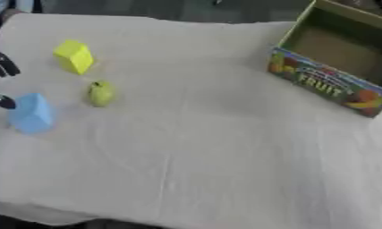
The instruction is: Pick up the objects with one hand, pass them to the other hand, and then place them into the box on the other side of the table.
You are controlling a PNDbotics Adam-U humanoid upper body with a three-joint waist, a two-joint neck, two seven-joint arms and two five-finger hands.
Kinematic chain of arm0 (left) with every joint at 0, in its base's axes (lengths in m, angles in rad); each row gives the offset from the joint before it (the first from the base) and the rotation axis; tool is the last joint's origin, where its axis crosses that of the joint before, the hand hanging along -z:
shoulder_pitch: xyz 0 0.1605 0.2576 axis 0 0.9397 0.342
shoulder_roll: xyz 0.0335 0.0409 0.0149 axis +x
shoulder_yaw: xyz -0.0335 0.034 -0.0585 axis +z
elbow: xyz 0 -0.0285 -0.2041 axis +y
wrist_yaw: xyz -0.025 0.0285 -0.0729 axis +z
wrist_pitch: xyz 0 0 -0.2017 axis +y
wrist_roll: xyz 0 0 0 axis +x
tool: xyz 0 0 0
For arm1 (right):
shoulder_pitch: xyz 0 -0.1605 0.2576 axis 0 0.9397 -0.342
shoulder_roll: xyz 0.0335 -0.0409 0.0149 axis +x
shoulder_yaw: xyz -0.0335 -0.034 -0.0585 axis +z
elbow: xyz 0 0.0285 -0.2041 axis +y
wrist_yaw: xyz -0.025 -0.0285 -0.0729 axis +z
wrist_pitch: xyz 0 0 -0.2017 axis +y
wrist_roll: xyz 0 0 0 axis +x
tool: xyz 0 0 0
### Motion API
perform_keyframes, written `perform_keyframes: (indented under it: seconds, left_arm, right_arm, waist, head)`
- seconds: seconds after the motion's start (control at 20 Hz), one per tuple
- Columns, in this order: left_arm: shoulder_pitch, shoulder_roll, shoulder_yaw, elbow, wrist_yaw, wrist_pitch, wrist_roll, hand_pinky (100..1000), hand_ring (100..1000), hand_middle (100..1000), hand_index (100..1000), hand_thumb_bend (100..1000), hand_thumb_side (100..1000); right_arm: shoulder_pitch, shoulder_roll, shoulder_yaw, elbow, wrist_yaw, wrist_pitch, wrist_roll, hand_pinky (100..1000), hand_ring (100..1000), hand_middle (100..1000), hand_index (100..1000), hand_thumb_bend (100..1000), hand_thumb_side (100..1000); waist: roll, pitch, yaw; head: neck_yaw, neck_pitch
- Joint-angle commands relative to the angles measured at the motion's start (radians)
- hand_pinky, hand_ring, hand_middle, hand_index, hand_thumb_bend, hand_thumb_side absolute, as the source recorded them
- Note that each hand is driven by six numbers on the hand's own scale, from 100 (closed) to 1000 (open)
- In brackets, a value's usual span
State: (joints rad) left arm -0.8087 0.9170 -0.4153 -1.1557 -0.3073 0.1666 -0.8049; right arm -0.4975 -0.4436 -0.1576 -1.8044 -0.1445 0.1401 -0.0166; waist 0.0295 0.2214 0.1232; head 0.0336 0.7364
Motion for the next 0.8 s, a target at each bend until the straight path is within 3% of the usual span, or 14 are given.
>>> perform_keyframes:
  seconds: [0.05,0.3,0.35,0.6,0.8]
  left_arm:
    - [-0.021,0.013,-0.001,0.022,-0.007,-0.021,-0.037,840,852,790,837,715,279]
    - [-0.019,0.011,-0.009,0.026,-0.010,-0.066,-0.097,846,861,799,842,760,278]
    - [-0.018,0.012,-0.011,0.025,-0.029,-0.070,-0.096,849,872,809,849,802,243]
    - [-0.019,-0.004,-0.014,0.025,-0.152,-0.054,-0.026,847,876,812,855,858,192]
    - [-0.023,-0.026,-0.024,0.039,-0.168,-0.041,-0.005,843,874,809,850,857,208]
  right_arm:
    - [-0.011,-0.027,-0.001,-0.006,0.006,-0.001,0.005,1000,1000,852,889,100,576]
    - [-0.008,-0.026,-0.001,-0.005,0.009,0.005,0.006,1000,1000,850,887,100,577]
    - [-0.008,-0.025,-0.001,-0.006,0.009,0.006,0.007,1000,1000,849,884,100,577]
    - [-0.005,-0.024,-0.002,-0.006,0.010,0.009,0.012,1000,1000,847,882,100,577]
    - [-0.005,-0.023,-0.003,-0.007,0.009,0.010,0.012,1000,1000,846,881,100,577]
  waist:
    - [0.003,-0.012,-0.001]
    - [0.007,-0.011,-0.001]
    - [0.008,-0.011,-0.002]
    - [0.009,-0.011,-0.004]
    - [0.009,-0.011,-0.006]
  head:
    - [0.007,0.005]
    - [0.010,0.004]
    - [0.012,0.000]
    - [0.015,-0.004]
    - [0.016,-0.001]
